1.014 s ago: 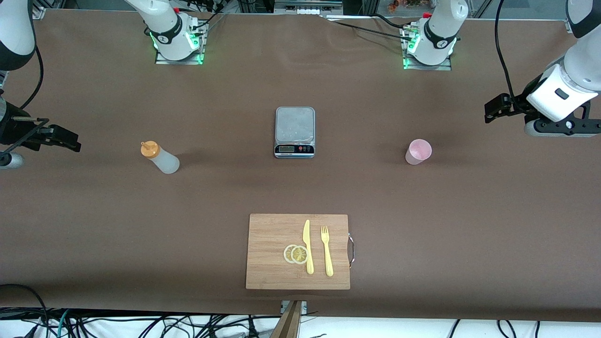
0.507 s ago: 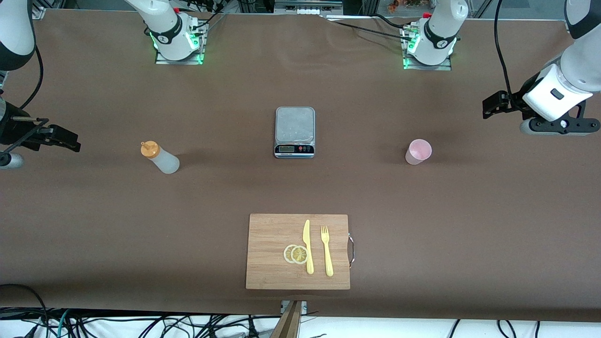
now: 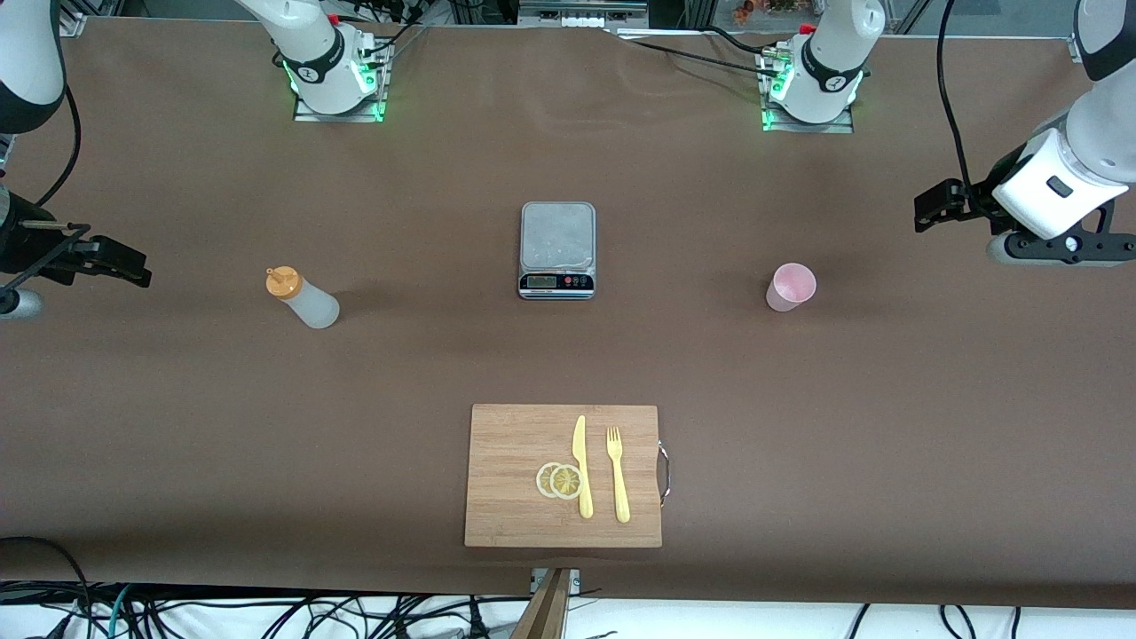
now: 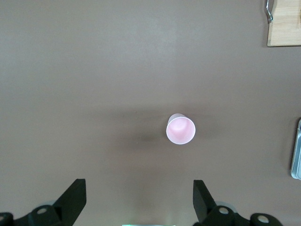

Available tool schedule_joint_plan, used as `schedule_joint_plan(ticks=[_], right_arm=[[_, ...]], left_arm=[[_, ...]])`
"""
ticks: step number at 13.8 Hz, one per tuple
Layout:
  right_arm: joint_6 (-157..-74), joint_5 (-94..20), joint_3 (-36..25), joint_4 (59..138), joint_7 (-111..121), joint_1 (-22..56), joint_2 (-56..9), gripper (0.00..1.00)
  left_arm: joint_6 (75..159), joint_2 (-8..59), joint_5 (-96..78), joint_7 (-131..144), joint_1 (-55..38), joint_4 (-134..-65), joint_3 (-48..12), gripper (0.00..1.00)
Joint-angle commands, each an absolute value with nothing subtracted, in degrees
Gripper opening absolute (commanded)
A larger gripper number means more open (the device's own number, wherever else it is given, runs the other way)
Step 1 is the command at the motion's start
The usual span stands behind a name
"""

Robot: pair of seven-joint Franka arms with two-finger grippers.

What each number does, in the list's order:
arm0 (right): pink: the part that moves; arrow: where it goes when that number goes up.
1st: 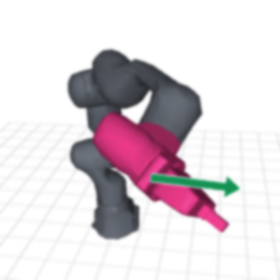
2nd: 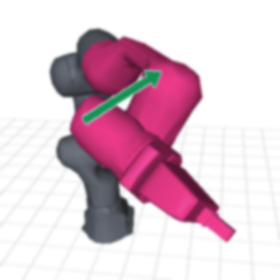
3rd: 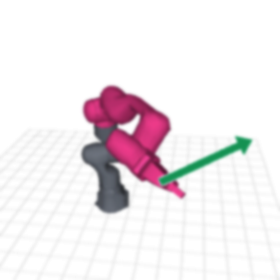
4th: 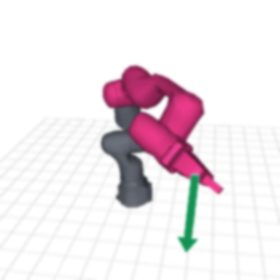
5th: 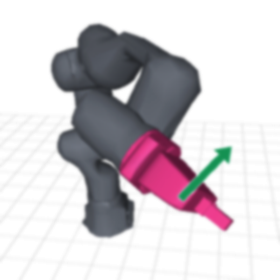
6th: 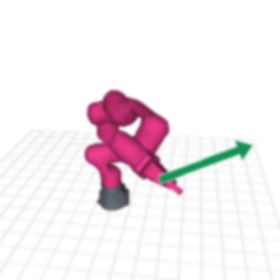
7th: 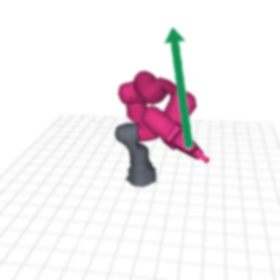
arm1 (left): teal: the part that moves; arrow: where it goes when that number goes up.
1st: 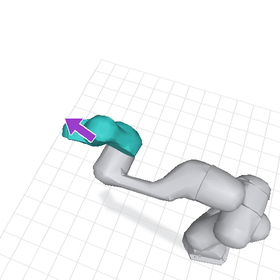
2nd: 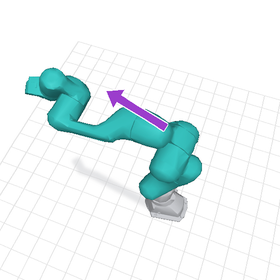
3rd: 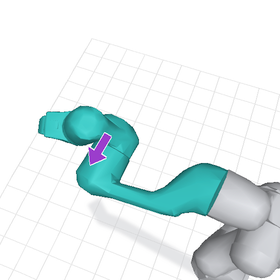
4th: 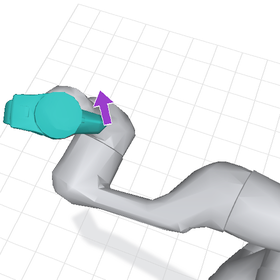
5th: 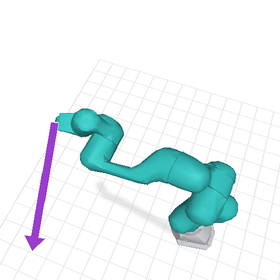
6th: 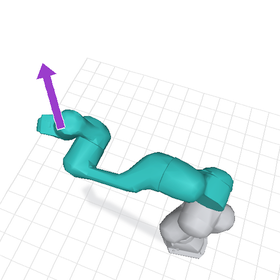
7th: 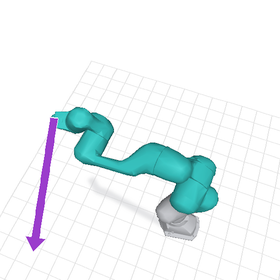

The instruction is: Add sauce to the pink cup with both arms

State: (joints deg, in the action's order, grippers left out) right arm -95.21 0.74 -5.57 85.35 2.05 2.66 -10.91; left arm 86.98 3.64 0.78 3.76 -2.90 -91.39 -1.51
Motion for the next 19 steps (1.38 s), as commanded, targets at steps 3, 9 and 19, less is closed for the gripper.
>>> schedule_joint_plan(ticks=[3, 9, 19], right_arm=[[-95.3, 0.7, -5.4, 85.3, 1.4, 2.5, -10.7, 1.0], [-95.3, 0.7, -5.5, 85.3, 1.4, 2.5, -10.8, 1.0], [-95.3, 0.7, -5.5, 85.3, 1.4, 2.5, -10.8, 1.0]], left_arm=[[85.2, 6.1, 0.4, 3.1, -3.5, -88.3, -1.0, 1.0], [85.1, 6.2, 0.4, 2.9, -3.5, -88.7, -1.0, 1.0], [82.2, 5.6, -0.3, 2.5, -3.2, -91.0, -2.4, 1.0]])
